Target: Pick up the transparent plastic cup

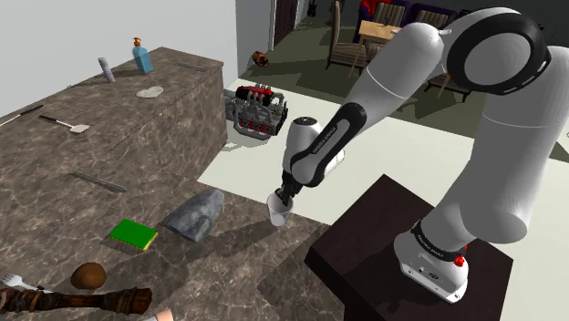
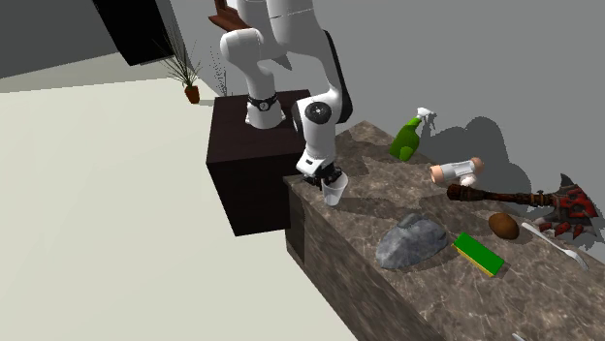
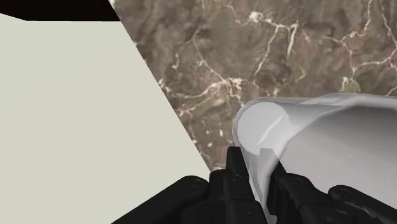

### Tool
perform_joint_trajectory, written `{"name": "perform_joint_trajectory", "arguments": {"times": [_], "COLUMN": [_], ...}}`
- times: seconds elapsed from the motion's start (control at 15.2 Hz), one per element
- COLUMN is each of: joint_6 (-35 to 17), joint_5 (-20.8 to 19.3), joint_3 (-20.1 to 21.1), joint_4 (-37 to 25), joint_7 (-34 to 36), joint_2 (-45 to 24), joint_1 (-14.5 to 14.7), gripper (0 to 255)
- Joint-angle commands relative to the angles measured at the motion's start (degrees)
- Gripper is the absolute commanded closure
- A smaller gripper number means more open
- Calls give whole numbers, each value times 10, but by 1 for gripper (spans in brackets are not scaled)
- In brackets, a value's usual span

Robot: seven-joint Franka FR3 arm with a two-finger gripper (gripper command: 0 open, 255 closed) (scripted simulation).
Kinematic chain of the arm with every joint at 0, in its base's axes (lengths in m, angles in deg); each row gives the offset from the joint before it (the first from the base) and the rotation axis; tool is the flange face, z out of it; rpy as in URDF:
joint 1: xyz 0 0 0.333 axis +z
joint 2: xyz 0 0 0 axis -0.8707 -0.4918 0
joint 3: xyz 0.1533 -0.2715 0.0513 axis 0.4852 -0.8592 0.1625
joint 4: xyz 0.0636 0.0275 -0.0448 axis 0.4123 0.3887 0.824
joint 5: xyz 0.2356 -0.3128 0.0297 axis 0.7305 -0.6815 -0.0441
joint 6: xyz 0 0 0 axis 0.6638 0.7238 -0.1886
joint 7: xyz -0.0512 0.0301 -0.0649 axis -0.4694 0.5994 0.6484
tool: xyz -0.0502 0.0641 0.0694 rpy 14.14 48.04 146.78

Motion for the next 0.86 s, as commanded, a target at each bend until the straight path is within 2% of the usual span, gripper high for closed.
{"name": "perform_joint_trajectory", "arguments": {"times": [0.0, 0.66, 0.79], "joint_6": [14, 88, 89], "joint_5": [-1, -9, -9], "joint_3": [-1, -4, -4], "joint_4": [4, 16, 16], "joint_7": [3, 18, 18], "joint_2": [18, 104, 105], "joint_1": [1, 1, 1], "gripper": [255, 255, 255]}}
